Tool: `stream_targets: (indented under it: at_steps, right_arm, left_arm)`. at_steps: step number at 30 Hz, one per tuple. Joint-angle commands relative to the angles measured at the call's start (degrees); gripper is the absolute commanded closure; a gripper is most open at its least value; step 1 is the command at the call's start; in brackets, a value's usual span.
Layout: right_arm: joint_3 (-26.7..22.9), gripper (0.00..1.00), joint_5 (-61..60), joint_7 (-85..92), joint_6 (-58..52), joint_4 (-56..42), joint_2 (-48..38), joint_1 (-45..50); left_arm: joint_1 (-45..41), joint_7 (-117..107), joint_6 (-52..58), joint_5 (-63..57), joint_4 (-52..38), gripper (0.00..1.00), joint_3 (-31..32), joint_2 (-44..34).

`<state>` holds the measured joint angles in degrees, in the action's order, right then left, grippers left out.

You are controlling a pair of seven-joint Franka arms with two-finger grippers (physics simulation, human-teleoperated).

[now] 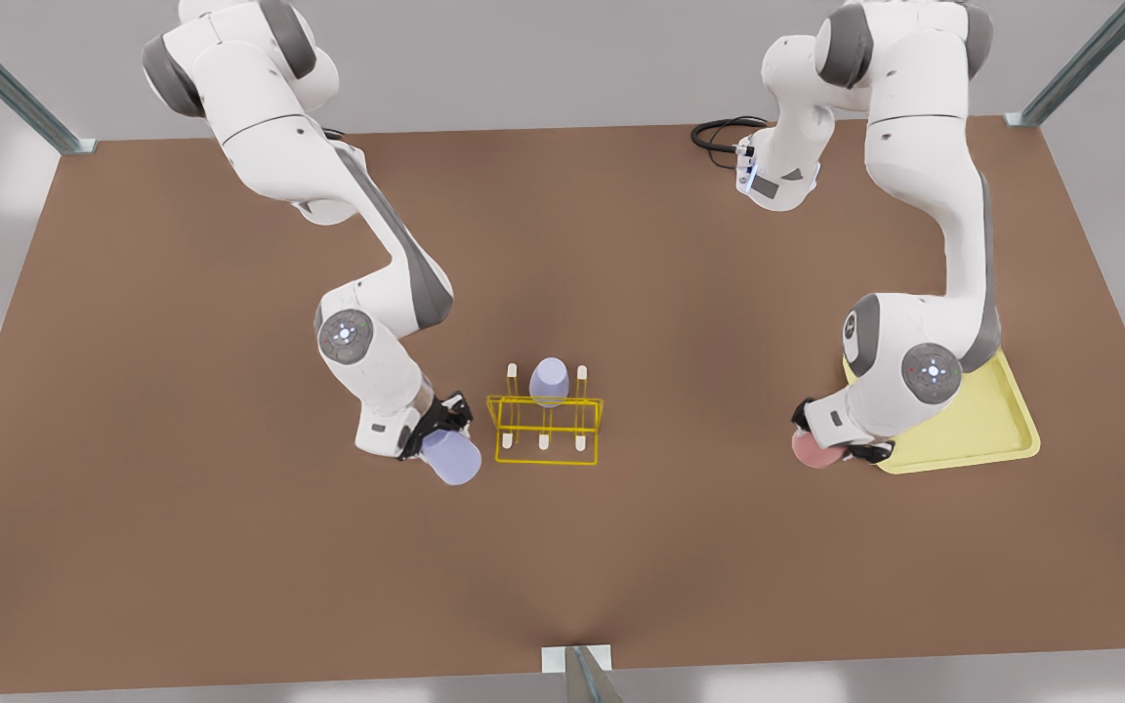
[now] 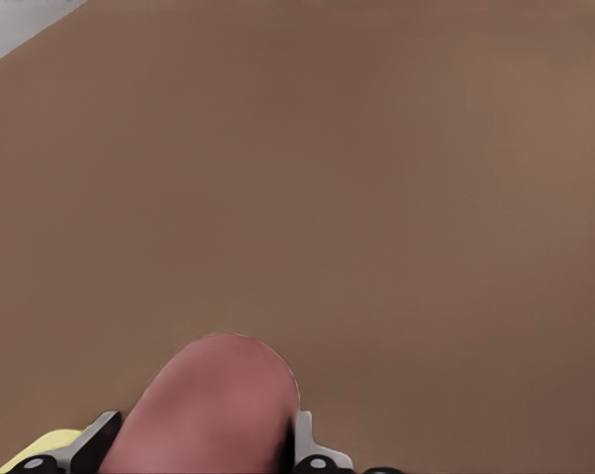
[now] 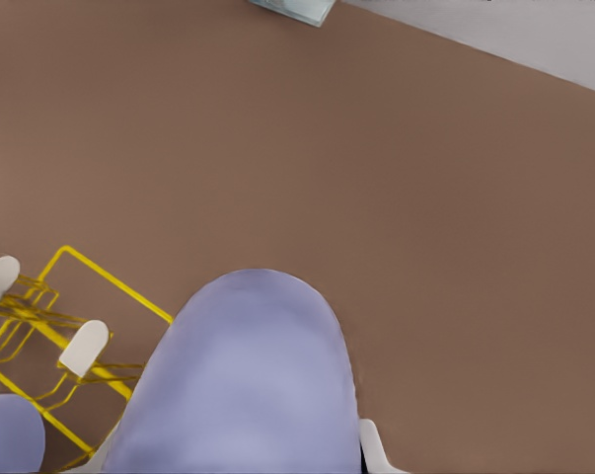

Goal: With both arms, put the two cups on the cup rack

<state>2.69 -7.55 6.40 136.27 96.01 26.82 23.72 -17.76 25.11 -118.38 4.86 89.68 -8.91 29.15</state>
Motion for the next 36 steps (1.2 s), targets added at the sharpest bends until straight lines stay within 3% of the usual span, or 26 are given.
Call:
stream_targets:
  at_steps: [1,6,15,20,21,27,28,32,34,36]
  right_arm:
    - [0.04,0.19,1.23,-14.4,-0.92,-0.48,0.16,0.81]
    - [2.06,0.19,0.26,-14.14,-1.97,-0.39,-0.19,1.16]
    - [4.08,0.19,0.08,-13.52,-3.91,-0.04,0.16,0.98]
    - [4.43,0.19,0.17,-13.52,-3.82,-0.13,1.3,1.07]
    - [4.43,0.0,0.17,-13.79,-3.82,-0.13,1.3,1.07]
    - [4.52,0.0,-0.01,-14.05,-3.82,-0.74,1.39,1.07]
    - [4.52,0.0,-0.01,-14.05,-3.82,-1.18,1.48,1.07]
    - [4.52,0.0,-2.12,-13.88,-5.49,-3.9,1.48,0.98]
    - [4.35,0.0,-2.12,-13.96,-13.74,-10.05,1.48,0.11]
    - [3.12,0.0,-1.15,-14.93,-28.33,-21.56,1.04,-0.51]
  left_arm:
    - [-0.52,-38.99,7.37,1.12,-7.05,0.16,2.32,4.06]
    - [-3.33,-54.98,15.37,1.21,-26.48,0.16,9.17,15.14]
    - [-3.51,-62.63,10.18,8.33,-30.35,0.16,15.85,15.93]
    - [-5.79,-65.71,4.73,9.03,-33.95,0.16,19.19,20.77]
    - [-6.32,-65.8,3.86,9.03,-33.96,0.16,19.11,20.86]
    - [-7.81,-66.5,3.24,8.94,-33.78,0.15,19.46,22.17]
    - [-7.99,-66.24,3.24,8.85,-33.78,0.0,19.37,22.17]
    - [-7.99,-66.24,3.24,8.59,-33.78,0.0,19.19,22.17]
    - [-7.46,-66.33,14.13,1.48,-33.87,0.0,18.14,17.7]
    - [-1.23,-62.12,33.81,-5.73,-33.87,0.0,18.14,6.01]
